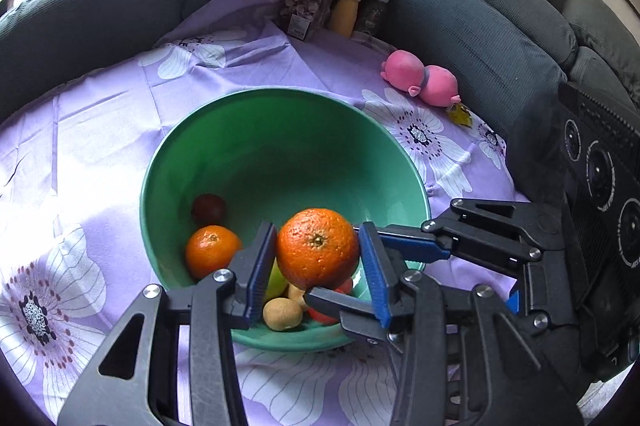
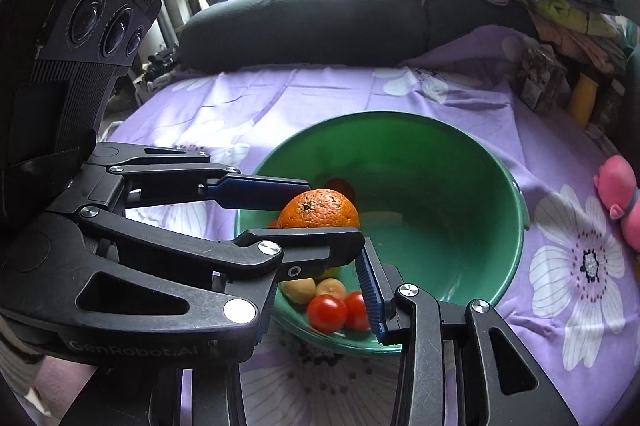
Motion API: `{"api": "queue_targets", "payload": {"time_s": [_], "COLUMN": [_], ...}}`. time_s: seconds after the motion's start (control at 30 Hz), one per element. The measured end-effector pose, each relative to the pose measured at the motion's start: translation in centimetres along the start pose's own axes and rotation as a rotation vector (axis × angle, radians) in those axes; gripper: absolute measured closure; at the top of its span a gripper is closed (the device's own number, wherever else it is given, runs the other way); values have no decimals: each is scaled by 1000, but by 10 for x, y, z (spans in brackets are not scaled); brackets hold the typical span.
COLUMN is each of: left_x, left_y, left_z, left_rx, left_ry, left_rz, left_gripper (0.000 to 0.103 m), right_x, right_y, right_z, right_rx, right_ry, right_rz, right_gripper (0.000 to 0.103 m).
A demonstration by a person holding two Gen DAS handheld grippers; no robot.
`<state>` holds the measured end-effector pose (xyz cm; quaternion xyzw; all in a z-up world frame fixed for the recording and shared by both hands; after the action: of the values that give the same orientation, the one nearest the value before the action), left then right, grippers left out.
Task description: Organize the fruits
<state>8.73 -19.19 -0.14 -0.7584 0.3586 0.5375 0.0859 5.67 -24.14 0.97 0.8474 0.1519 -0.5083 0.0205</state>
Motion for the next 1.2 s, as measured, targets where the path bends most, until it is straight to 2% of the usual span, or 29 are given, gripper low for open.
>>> {"api": "queue_targets", "payload": {"time_s": [0.37,0.53,0.57,0.63,0.67,0.73,0.8,0.87,1.03,1.07,1.1,1.17,1.2], "left_x": [12,16,16,15,14,10,6,1,-14,-18,-22,-30,-33], "left_y": [-6,-9,-9,-10,-10,-9,-7,-6,-3,-2,-1,0,1], "left_z": [-3,-4,-4,-3,-2,-1,0,1,5,7,7,9,10], "left_rx": [-23,-41,-47,-59,-59,-57,-56,-57,-63,-65,-64,-66,-71], "left_ry": [-12,-14,-15,-16,-13,-5,5,17,53,63,76,101,106], "left_rz": [40,32,28,4,-6,-28,-63,-98,-186,-203,-217,-252,-275], "left_gripper": [61,59,56,42,38,35,25,20,9,2,1,1,1], "right_x": [12,18,18,18,18,17,15,12,1,-1,-3,-8,-11], "right_y": [10,11,11,11,11,11,11,10,10,10,10,11,11], "right_z": [-3,-6,-6,-6,-6,-5,-3,-2,0,1,2,5,5], "right_rx": [0,3,1,0,1,0,3,6,15,16,18,23,25], "right_ry": [-57,-81,-82,-81,-81,-81,-77,-72,-53,-52,-52,-48,-42], "right_rz": [21,38,43,51,51,59,63,70,92,100,109,133,144], "right_gripper": [63,63,63,63,63,63,63,63,63,62,59,46,45]}}
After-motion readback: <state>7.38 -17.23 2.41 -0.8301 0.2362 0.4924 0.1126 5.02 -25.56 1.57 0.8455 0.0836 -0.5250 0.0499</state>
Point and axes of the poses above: each gripper's, at about its wrist camera, not at the fingertips, and x roughly the way its jaws point, y to its right, z to its underside, the point moved 1 cm from there along x, roughly the way its jaws point, and after that the axes turned 15 degrees about -y, right-handed, at the moved point
